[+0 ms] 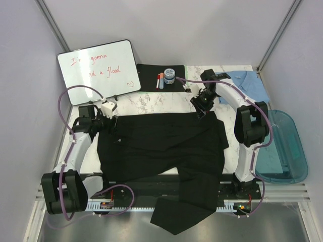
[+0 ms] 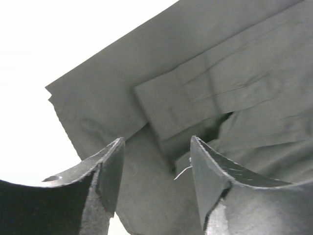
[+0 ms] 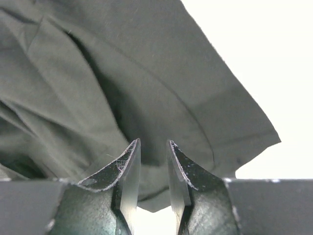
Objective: Fold and stack the long sleeve shirts
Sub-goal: Fold the shirt
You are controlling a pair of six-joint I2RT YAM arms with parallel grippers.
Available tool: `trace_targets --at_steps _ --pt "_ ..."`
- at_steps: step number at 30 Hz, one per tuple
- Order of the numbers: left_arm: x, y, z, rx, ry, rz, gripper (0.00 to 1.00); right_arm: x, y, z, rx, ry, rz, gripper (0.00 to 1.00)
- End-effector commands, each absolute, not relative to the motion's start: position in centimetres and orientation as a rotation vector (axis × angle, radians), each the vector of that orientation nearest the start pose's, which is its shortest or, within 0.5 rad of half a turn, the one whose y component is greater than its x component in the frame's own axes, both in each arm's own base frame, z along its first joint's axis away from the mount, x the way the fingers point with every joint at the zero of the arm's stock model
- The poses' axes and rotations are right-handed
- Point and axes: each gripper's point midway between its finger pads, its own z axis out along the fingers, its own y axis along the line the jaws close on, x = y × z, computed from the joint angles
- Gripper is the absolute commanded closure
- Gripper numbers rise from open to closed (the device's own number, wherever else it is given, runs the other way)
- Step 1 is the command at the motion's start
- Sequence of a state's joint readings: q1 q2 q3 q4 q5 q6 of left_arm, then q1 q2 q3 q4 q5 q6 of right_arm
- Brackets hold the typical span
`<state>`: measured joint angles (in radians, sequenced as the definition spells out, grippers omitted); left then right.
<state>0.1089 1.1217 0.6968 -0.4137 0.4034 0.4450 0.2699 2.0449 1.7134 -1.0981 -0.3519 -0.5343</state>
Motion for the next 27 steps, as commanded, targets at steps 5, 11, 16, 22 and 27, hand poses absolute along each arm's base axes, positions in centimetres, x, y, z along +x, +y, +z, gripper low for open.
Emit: trace_targets --at_steps 5,11,16,22,27 --pt "28.4 -4.7 7.7 0.726 2.365 -0.323 0.43 33.1 14.4 7.8 -1.281 2.678 0.47 0.65" --pt "28.6 -2.7 3.4 0.687 2.563 -0.219 0.47 33.9 14.2 3.1 -1.287 2.728 0.358 0.67" --pt "30.6 -1.8 1.1 0.643 2.636 -0.179 0.51 37.1 13.3 0.1 -1.257 2.744 0.221 0.69" --pt "35.9 -1.2 0.1 0.582 2.652 -0.159 0.52 43.4 11.9 -0.8 -1.157 2.718 0.091 0.69" --pt "39.1 -2.5 2.0 0.584 2.608 -0.25 0.49 46.2 11.7 2.0 -1.142 2.66 0.079 0.66"
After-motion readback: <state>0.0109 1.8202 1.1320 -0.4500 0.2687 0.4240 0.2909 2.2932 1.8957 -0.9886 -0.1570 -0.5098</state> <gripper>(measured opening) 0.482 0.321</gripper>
